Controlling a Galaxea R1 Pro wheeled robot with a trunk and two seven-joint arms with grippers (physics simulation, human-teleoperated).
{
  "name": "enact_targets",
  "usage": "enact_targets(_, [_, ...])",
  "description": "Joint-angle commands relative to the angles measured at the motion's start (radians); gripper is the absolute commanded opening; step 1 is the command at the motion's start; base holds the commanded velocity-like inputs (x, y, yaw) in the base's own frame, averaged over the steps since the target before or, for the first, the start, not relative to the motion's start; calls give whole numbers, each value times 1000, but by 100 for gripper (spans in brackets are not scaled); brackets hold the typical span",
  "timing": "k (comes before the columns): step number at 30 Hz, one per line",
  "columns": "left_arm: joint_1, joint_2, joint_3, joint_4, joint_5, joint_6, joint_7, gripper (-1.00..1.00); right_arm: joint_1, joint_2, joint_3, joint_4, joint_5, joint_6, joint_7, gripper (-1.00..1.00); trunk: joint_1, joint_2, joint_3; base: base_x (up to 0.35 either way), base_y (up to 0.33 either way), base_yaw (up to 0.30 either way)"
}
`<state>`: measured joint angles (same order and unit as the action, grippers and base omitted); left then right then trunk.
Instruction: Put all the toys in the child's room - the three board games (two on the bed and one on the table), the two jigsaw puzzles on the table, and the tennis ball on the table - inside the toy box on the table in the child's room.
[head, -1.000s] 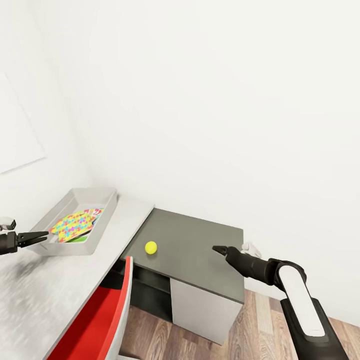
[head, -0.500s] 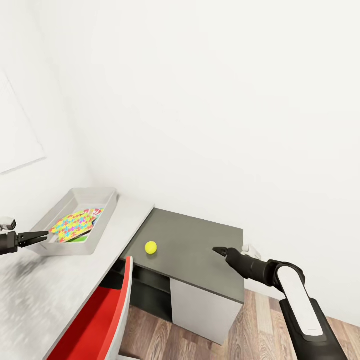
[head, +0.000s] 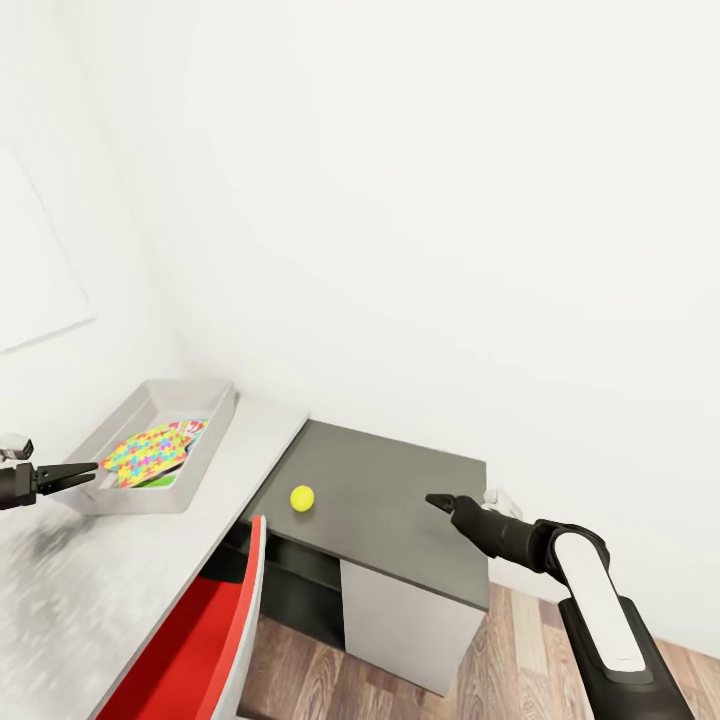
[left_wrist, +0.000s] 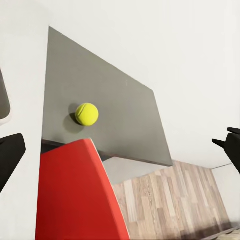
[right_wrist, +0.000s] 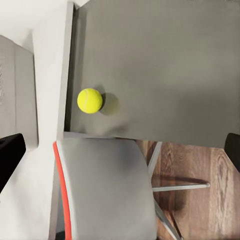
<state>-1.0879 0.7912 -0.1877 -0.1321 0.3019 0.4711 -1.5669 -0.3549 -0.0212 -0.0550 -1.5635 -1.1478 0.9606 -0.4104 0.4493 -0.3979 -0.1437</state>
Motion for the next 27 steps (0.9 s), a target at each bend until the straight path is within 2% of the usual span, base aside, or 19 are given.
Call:
enact_targets(1, [-1,0,-9,0,6,11,-4,100,-1,0,0,-2,-10,3,-10,100,1,-2,-1,0,0,0])
enact_targets(12, [-1,-4,-9,0,6,11,-4,100,-1,1,25,-2,-10,3,-11,100,1,-2,18,0,0,0])
enact_targets(27, [-1,-7,-9,0,6,11,-4,100,-1,0,29,-1,-10,3,-10,100,1,-2,42,0,0,1])
